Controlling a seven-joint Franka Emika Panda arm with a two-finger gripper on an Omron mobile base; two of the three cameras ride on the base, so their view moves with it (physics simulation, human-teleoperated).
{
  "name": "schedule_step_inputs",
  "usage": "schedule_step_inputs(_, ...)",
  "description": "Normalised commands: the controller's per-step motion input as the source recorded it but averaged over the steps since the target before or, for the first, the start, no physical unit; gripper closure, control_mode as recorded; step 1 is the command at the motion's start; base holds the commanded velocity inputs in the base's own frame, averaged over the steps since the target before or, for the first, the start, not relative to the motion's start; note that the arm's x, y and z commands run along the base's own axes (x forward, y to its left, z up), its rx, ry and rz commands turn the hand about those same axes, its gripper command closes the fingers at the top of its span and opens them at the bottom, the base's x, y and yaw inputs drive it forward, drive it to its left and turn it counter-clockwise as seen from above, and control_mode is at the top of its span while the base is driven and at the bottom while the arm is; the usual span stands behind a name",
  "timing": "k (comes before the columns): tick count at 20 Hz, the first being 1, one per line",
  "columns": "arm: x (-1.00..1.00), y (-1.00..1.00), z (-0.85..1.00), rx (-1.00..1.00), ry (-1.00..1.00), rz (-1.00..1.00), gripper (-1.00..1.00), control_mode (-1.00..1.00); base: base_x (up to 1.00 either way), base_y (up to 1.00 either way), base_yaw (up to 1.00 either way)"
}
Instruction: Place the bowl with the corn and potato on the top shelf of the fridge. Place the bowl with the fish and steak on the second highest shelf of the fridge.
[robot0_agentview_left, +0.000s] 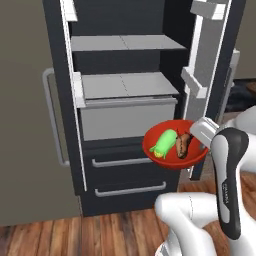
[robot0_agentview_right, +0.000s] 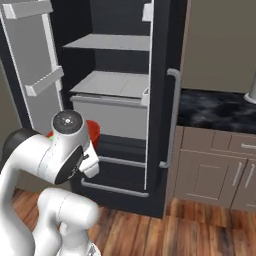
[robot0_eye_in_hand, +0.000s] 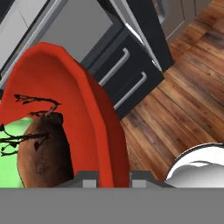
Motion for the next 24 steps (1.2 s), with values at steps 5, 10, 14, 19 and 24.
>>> schedule_step_inputs(5, 0.00, 0.00, 0.00, 0.00, 0.00, 0.00, 1.00, 1.00, 0.57, 0.08, -0.06)
schedule_step_inputs(10, 0.00, 0.00, 0.00, 0.00, 0.00, 0.00, 1.00, 1.00, 0.54, 0.35, -0.04)
schedule_step_inputs(14, 0.00, 0.00, 0.00, 0.00, 0.00, 0.00, 1.00, 1.00, 0.60, 0.39, -0.04)
schedule_step_inputs(19, 0.00, 0.00, 0.00, 0.00, 0.00, 0.00, 1.00, 1.00, 0.61, 0.21, -0.05)
schedule_step_inputs(24, 0.00, 0.00, 0.00, 0.00, 0.00, 0.00, 1.00, 1.00, 0.48, 0.31, -0.05)
